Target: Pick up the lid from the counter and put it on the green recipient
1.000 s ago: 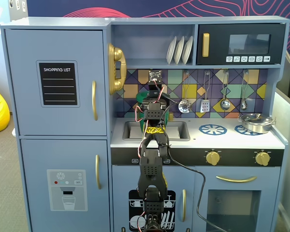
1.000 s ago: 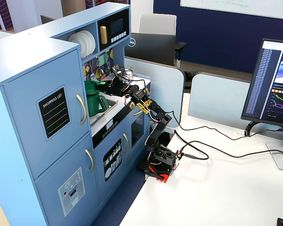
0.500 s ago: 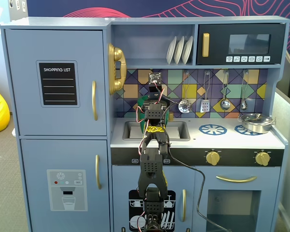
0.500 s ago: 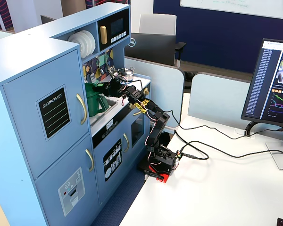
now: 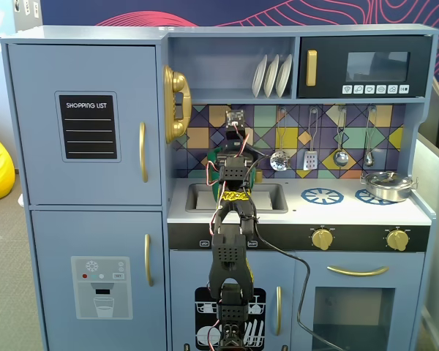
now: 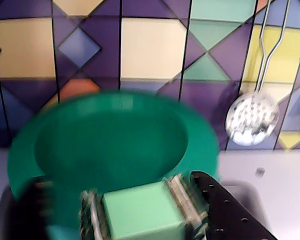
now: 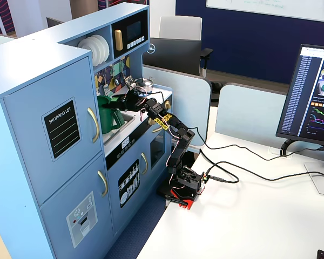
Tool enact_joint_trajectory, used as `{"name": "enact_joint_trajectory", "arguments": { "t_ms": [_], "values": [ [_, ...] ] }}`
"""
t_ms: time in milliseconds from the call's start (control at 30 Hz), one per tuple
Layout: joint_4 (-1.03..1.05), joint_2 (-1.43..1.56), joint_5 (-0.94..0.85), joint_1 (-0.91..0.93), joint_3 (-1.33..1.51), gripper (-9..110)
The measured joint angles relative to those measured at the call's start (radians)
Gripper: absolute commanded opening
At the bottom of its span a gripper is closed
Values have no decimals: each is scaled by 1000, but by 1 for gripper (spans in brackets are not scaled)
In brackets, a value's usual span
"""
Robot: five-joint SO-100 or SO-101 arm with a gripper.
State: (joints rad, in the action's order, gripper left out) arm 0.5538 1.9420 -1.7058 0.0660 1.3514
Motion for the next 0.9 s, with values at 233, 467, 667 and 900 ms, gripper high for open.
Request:
{"name": "enact_joint_trajectory", "arguments": {
  "t_ms": [233, 467, 667, 900],
  "values": [
    [252, 244, -41, 0, 35, 29],
    [422, 730, -43, -25, 526, 23],
    [445, 1028, 23, -5, 1057, 11],
    [589, 1198, 123, -17, 1514, 0]
  ]
}}
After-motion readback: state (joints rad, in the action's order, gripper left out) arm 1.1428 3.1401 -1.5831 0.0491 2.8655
